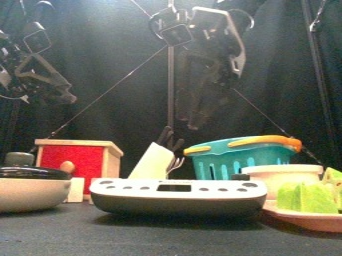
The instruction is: Grab starfruit bottom
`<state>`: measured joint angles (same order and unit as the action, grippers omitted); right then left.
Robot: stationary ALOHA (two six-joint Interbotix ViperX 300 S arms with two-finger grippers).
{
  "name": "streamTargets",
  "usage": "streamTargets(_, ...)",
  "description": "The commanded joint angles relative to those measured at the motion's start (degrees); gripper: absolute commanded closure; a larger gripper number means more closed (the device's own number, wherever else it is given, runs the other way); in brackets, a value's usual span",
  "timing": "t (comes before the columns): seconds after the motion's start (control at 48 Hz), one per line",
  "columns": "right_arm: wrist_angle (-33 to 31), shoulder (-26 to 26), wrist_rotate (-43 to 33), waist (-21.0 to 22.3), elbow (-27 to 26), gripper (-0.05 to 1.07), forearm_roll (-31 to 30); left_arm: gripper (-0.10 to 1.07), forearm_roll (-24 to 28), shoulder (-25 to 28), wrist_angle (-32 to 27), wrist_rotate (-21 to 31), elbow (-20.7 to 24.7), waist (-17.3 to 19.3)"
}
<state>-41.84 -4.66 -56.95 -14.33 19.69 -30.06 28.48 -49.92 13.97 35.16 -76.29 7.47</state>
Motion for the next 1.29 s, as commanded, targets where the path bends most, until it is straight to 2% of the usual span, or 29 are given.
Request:
streamTargets(0.0, -0.8, 3.8, -0.3, -1.8, 1.0, 0.12, 2.6, 0.19, 0.0, 1.1, 1.2, -0.1, 0.9, -0.1)
streamTargets(0.167, -1.4, 4.7, -0.3, -4.1, 3.5, 0.13, 8.2, 0.19, -0.1, 3.3, 1.4, -0.1, 1.0, -0.1)
streamTargets(0.375, -3.7, 4.1, -0.2, -6.1, 5.8, 0.12, 9.7, 0.19, 0.0, 5.5, 1.4, -0.1, 1.2, -0.1)
streamTargets(0.667, -3.9, 2.7, -0.2, -5.9, 8.9, 0.13, 11.3, 0.19, 0.1, 5.7, 1.1, -0.1, 1.2, -0.1)
streamTargets(1.271, -1.4, -1.5, 0.4, -5.6, 10.3, 0.13, 13.8, 0.19, 0.2, 5.7, 1.1, -0.1, 1.1, -0.1)
